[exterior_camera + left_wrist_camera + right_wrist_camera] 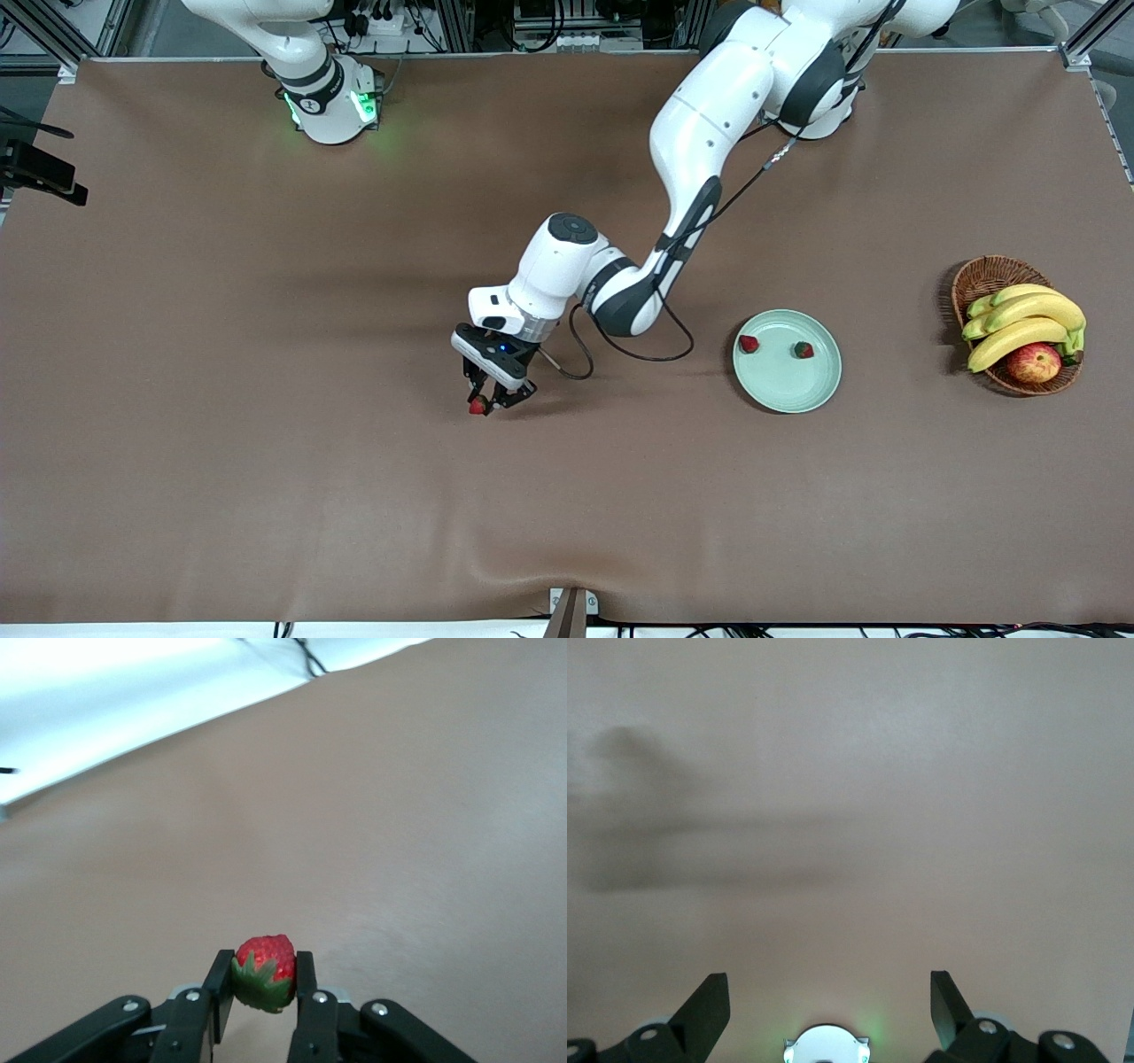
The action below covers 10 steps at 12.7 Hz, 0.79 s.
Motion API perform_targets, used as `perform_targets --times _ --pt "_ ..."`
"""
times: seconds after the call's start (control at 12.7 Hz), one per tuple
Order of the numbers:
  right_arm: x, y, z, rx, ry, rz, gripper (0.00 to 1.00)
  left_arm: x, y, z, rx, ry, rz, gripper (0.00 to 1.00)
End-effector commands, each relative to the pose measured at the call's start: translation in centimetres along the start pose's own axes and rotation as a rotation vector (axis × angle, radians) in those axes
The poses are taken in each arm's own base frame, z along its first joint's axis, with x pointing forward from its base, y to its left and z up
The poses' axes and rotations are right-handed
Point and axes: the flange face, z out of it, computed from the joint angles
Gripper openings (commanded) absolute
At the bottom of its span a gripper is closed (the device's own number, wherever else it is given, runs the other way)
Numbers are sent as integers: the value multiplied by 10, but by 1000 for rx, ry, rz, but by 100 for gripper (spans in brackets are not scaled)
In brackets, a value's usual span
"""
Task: Collect all strawberries into plate
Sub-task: 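Carry the strawberry over the plate with the left gripper and open it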
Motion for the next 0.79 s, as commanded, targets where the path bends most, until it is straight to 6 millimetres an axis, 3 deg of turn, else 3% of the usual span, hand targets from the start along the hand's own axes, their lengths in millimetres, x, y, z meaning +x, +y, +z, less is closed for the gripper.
perform_targets --times 0.0,0.16,0.39,0.55,0.71 --pt "1 -5 -5 -1 60 5 100 23 -33 -47 51 -117 -57 0" --pt "7 -3 9 0 56 9 100 24 -75 -92 83 -177 -106 0" --pt "0 -3 23 108 11 132 100 -18 -162 -167 132 -273 -214 0" --pt "-2 -4 34 118 -19 144 100 -56 -218 -189 177 -332 -299 0" --pt "6 -1 51 118 -26 143 100 -95 -276 -196 237 -447 -376 0"
